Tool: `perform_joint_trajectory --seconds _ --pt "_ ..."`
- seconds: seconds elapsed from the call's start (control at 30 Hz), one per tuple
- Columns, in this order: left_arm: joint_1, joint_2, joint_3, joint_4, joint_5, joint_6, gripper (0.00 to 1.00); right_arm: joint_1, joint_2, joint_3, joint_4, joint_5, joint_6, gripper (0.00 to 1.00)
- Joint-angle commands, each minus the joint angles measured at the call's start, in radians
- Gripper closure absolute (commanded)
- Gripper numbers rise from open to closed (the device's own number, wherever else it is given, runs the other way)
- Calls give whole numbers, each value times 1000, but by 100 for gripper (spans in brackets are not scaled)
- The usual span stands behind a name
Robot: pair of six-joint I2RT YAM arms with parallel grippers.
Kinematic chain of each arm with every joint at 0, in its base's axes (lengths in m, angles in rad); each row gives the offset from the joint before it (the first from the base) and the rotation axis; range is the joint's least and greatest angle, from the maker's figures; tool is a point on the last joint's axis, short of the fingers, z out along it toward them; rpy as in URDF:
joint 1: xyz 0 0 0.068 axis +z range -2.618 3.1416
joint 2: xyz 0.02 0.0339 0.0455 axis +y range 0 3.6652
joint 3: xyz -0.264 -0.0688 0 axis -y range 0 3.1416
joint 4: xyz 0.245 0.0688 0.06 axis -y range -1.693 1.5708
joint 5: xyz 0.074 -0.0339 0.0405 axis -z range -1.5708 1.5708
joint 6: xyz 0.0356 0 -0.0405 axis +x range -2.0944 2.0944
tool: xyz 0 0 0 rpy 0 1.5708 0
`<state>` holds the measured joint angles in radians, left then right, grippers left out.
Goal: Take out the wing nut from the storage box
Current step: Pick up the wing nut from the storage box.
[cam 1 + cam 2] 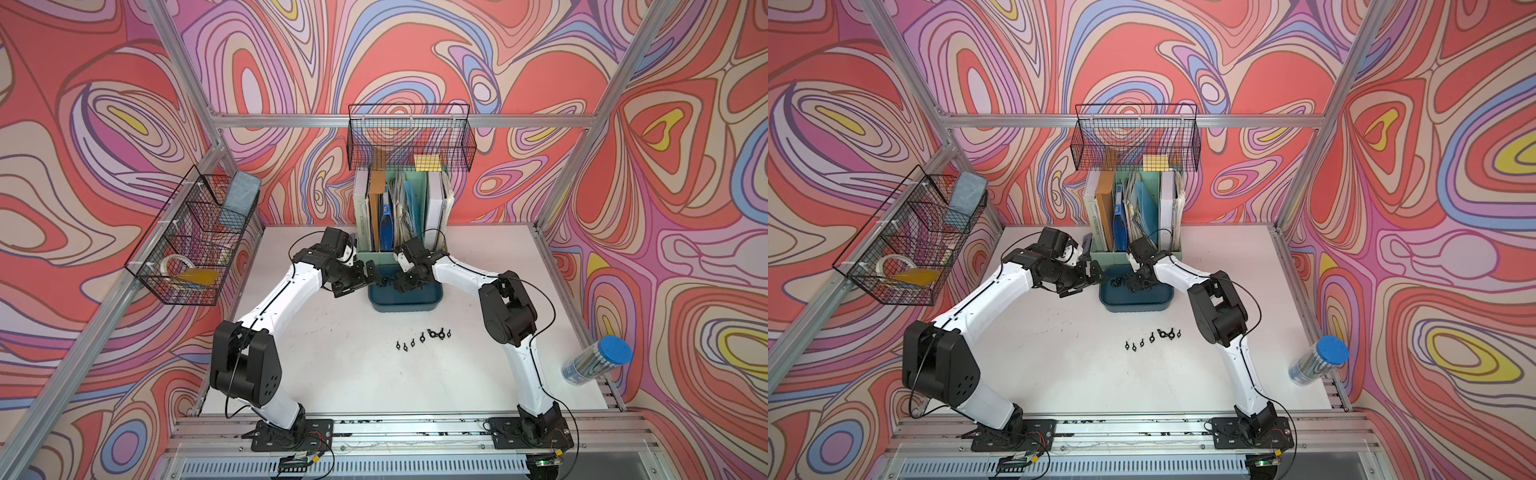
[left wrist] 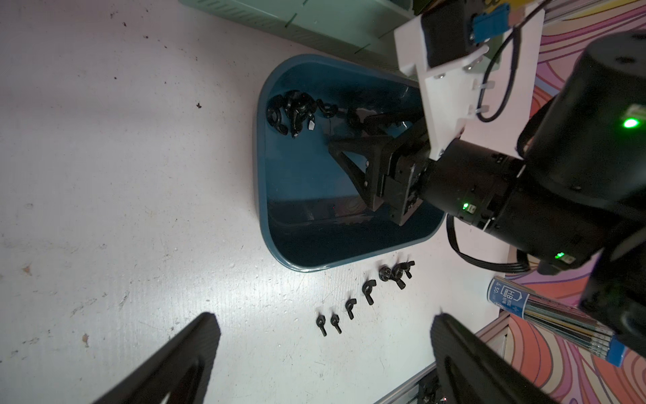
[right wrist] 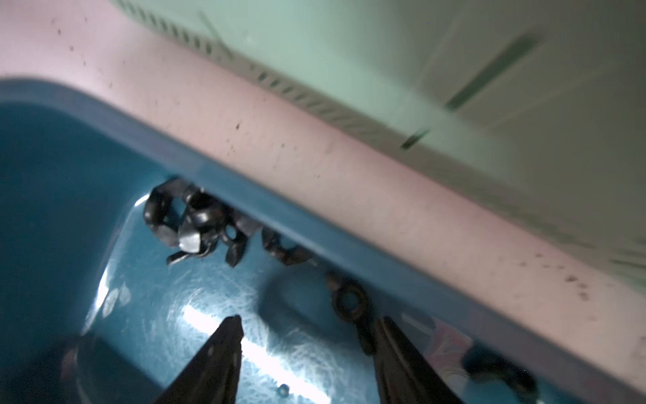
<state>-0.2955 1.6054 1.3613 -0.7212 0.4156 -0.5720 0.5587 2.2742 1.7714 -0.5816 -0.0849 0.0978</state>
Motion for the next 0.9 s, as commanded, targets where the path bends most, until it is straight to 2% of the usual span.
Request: perform_joint_trajectory --seconds 0.0,0.47,0.7,0.87 --pt "4 -15 -2 -12 -4 14 1 10 -35 -31 8 -18 23 44" --pt "5 -24 -7 -18 -9 16 1 10 7 17 -8 52 -16 44" --pt "4 -24 -4 -22 -12 17 1 10 25 33 -10 49 -20 64" --pt "4 -19 2 -23 -10 18 1 10 23 37 -15 50 -19 73"
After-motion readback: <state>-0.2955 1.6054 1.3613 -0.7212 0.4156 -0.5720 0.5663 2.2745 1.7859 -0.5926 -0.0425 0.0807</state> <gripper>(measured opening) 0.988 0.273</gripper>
